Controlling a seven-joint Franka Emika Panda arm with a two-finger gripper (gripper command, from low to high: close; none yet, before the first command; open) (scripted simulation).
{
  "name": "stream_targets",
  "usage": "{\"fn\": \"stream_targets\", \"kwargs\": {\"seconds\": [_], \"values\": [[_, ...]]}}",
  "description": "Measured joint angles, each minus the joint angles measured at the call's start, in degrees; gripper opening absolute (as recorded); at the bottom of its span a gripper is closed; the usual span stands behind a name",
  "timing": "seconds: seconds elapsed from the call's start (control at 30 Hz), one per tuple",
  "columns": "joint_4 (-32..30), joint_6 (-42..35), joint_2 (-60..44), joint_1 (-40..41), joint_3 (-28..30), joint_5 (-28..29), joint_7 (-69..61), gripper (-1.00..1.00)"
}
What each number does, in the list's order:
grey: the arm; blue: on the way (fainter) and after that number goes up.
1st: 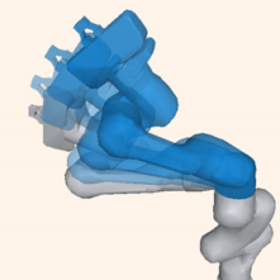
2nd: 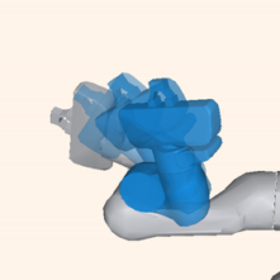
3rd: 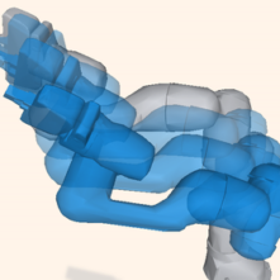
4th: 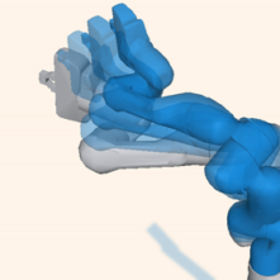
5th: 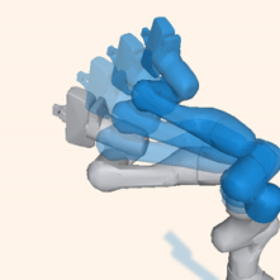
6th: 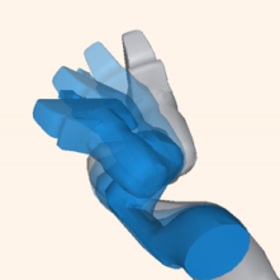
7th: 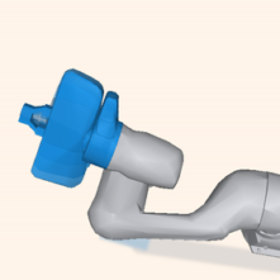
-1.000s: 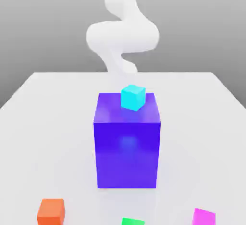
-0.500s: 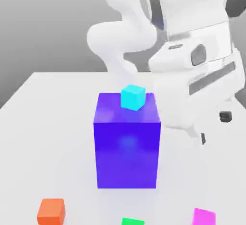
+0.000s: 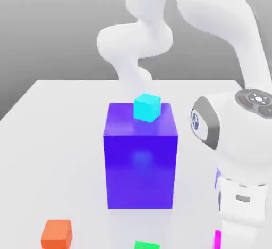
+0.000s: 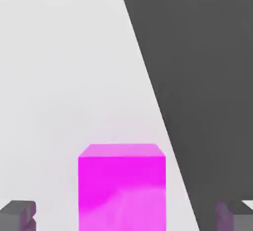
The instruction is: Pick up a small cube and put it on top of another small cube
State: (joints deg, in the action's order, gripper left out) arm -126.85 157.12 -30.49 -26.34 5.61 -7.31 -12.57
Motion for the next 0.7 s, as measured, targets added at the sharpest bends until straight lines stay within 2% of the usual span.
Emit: {"fn": "stream_targets", "kwargs": {"seconds": [0.2, 0.37, 0.6, 0.7], "values": [[0.2, 0.6, -0.9, 0.1, -0.2, -0.2, -0.1, -1.0], [-1.6, -5.6, 7.0, -0.8, 1.4, 1.5, 0.8, -1.0], [-2.6, -11.6, 13.9, 9.7, 6.6, 1.3, -15.8, -1.0], [-2.3, -7.9, 9.8, 11.8, 5.9, -0.6, -19.0, -1.0]]}}
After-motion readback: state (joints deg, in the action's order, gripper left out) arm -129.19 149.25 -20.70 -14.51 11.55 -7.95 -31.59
